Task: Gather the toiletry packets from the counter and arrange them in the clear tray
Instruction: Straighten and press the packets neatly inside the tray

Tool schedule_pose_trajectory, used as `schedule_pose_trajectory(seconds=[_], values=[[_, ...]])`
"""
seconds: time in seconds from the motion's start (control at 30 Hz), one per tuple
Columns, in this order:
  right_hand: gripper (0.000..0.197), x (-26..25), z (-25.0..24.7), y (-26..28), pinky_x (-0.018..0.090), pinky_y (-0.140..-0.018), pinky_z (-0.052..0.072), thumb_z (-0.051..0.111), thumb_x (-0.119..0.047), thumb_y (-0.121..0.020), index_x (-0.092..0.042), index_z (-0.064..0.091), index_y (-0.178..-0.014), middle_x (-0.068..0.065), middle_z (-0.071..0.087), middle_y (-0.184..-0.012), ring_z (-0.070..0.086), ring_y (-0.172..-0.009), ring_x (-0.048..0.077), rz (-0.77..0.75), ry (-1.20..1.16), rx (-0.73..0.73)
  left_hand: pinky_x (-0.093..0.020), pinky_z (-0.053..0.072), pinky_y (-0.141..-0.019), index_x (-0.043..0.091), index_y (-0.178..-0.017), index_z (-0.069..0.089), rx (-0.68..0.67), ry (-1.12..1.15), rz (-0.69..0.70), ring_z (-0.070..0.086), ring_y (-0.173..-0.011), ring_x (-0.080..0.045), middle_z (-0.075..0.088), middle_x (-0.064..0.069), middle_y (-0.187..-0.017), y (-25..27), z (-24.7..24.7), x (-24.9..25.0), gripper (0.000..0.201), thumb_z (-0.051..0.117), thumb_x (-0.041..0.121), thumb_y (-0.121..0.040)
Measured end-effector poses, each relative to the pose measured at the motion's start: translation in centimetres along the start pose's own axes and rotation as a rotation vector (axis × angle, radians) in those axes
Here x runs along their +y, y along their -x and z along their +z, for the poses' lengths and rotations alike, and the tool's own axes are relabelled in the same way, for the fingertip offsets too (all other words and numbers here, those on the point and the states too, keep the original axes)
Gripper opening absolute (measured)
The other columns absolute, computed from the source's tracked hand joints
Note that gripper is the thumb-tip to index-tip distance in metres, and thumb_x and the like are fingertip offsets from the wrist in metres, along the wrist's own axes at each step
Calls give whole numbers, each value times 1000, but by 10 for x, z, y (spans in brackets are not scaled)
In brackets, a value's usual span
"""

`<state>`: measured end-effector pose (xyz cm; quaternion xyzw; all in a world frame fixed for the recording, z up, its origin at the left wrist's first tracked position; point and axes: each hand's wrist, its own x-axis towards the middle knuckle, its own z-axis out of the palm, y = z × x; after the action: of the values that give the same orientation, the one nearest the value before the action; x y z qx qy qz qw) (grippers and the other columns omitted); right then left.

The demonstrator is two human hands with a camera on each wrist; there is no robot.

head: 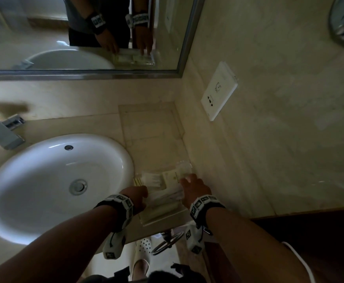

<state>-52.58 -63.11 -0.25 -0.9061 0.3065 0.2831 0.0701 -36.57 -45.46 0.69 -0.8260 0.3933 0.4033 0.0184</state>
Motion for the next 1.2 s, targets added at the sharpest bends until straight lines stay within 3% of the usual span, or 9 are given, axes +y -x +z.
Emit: schedule_pose_trajectory(seconds=[0.23, 0.43, 0.7, 0.83, 1.0, 1.2], values=[[50, 0, 14, -3, 47, -101, 44, 55, -31, -94, -30, 37, -140, 9, 25, -151, 41, -127, 36, 31, -106, 36, -35, 48, -89, 17, -118, 50, -16, -60, 13, 59, -111, -28, 58, -8, -122, 1, 3, 0, 42, 60, 43, -87], [62, 3, 14, -4, 45, -102, 43, 62, -36, -89, -29, 33, -143, 7, 25, -150, 40, -129, 34, 18, -124, 9, -36, 47, -98, 17, -126, 55, -53, -86, 27, 56, -119, -28, 57, -7, -130, 2, 4, -4, 40, 52, 38, -93], [73, 3, 11, -5, 47, -106, 40, 60, -41, -88, -28, 24, -151, 7, 22, -156, 36, -135, 35, 2, -86, -34, -32, 37, -111, 28, -138, 48, -53, -27, 28, 45, -134, -23, 44, -2, -146, 1, 15, -20, 47, 53, 40, -93], [72, 6, 16, -3, 47, -108, 37, 55, -46, -90, -28, 23, -152, 4, 22, -158, 34, -137, 33, 24, -78, 15, -31, 38, -109, 27, -134, 51, -30, -24, 46, 46, -131, -22, 47, -2, -143, 0, 13, -19, 43, 52, 41, -93], [75, 8, 14, -1, 47, -108, 37, 54, -44, -89, -29, 19, -153, 2, 18, -160, 33, -138, 33, 2, -107, -29, -30, 39, -107, 26, -132, 53, -8, -35, 45, 48, -130, -22, 48, -2, -141, -1, 13, -19, 43, 51, 42, -92], [65, 10, 9, 5, 44, -111, 34, 54, -40, -87, -27, 33, -147, 3, 26, -156, 32, -138, 31, 0, -129, 67, -30, 45, -97, 24, -121, 57, -7, -74, 56, 56, -121, -23, 57, -1, -131, 0, 10, -16, 35, 51, 40, -91]])
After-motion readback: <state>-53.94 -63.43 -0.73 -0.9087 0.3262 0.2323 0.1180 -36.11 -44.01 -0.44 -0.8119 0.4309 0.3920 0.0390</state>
